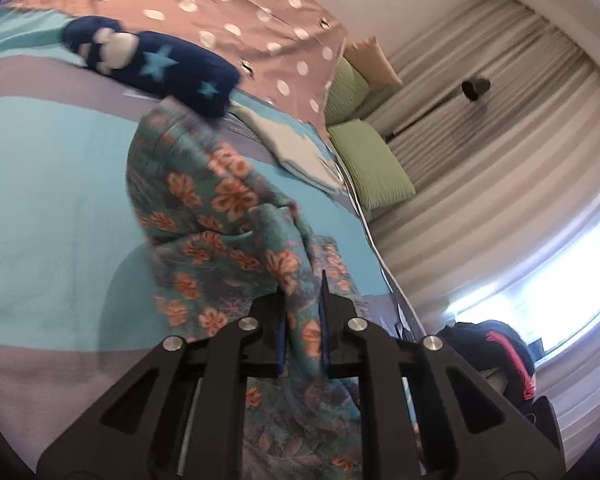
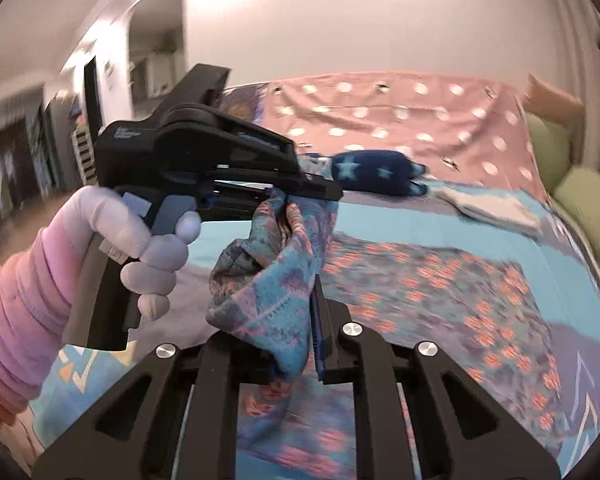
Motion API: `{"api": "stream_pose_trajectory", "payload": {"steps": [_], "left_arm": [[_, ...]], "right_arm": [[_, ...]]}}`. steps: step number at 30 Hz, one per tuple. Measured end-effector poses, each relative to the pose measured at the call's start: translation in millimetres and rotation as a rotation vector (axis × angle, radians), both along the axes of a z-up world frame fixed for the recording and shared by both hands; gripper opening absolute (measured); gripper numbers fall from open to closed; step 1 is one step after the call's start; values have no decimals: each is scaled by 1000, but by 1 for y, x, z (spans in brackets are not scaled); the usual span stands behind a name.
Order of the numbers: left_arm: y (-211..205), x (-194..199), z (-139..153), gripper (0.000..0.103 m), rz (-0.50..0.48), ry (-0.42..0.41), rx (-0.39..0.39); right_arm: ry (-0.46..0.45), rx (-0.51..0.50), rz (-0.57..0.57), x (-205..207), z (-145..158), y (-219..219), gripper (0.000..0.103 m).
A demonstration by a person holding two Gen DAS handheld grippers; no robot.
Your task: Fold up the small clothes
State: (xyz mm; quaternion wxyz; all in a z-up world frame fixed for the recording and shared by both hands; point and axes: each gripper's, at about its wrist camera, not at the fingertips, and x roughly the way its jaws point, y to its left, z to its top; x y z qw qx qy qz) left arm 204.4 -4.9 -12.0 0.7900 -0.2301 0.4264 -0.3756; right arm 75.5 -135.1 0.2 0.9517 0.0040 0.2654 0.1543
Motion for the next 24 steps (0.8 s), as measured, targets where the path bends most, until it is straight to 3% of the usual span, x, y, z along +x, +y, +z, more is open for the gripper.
{"api": "stream_pose_trajectory", "payload": {"steps": [6, 13, 24], "left_arm": [[-94, 7, -1, 12, -90, -4, 73], [-180, 7, -17, 12, -204, -9, 170], [-263, 0, -50, 12, -274, -21, 351]], "right_arm": [[70, 161, -91, -4, -16, -85, 14], [136, 257, -177, -20, -40, -153, 14], [229, 392, -268, -36, -77, -219, 14]]}}
